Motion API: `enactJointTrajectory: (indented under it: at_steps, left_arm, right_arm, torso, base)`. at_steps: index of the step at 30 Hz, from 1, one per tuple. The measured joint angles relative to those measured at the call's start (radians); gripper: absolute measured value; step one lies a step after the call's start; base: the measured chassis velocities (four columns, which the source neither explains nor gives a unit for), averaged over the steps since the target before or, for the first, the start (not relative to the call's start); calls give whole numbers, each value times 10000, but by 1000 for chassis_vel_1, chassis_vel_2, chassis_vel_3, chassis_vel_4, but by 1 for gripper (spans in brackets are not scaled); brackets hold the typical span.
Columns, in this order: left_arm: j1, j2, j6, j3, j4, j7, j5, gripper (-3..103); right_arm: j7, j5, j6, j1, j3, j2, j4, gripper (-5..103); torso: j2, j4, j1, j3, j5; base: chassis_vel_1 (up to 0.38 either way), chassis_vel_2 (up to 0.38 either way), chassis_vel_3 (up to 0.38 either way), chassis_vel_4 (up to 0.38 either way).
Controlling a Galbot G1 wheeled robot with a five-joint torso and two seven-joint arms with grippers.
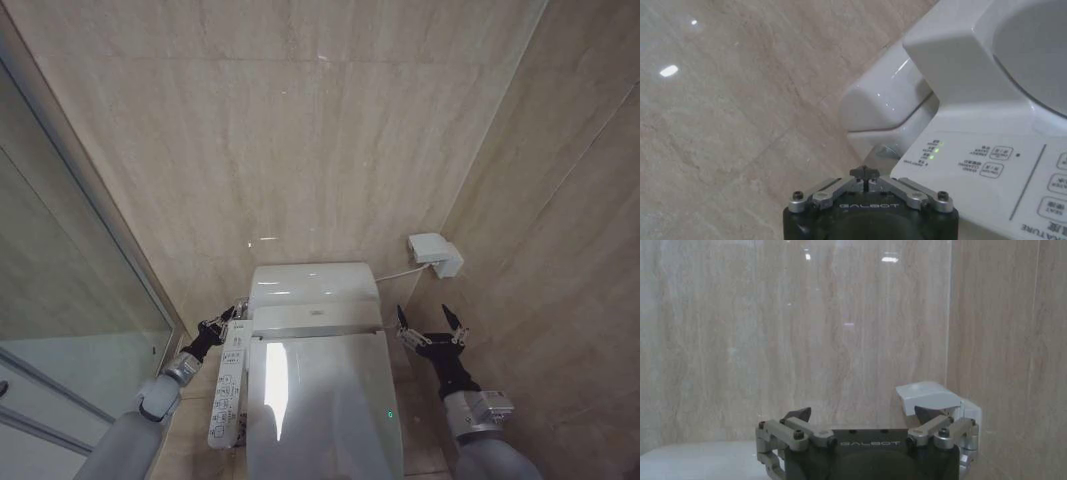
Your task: Open the toilet lid, clean the toilet bowl with a toilet brush, close the toilet lid, and flush.
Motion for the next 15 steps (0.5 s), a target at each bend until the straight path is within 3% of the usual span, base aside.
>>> enactJointTrajectory:
  at_steps: [8,15]
  left_arm:
    - [-70,-42,-106,14,397,12,-5,0]
    - [-250,-187,-167,59,693,10,-8,0]
  right_arm:
    - [0,0,0,-1,0,0,0,100]
    - [0,0,0,0,0,0,0,100]
  torso:
    - [0,-6,2,1,-3]
    - [0,7,1,1,-1]
  base:
    - [0,0,0,0]
    - [0,0,0,0]
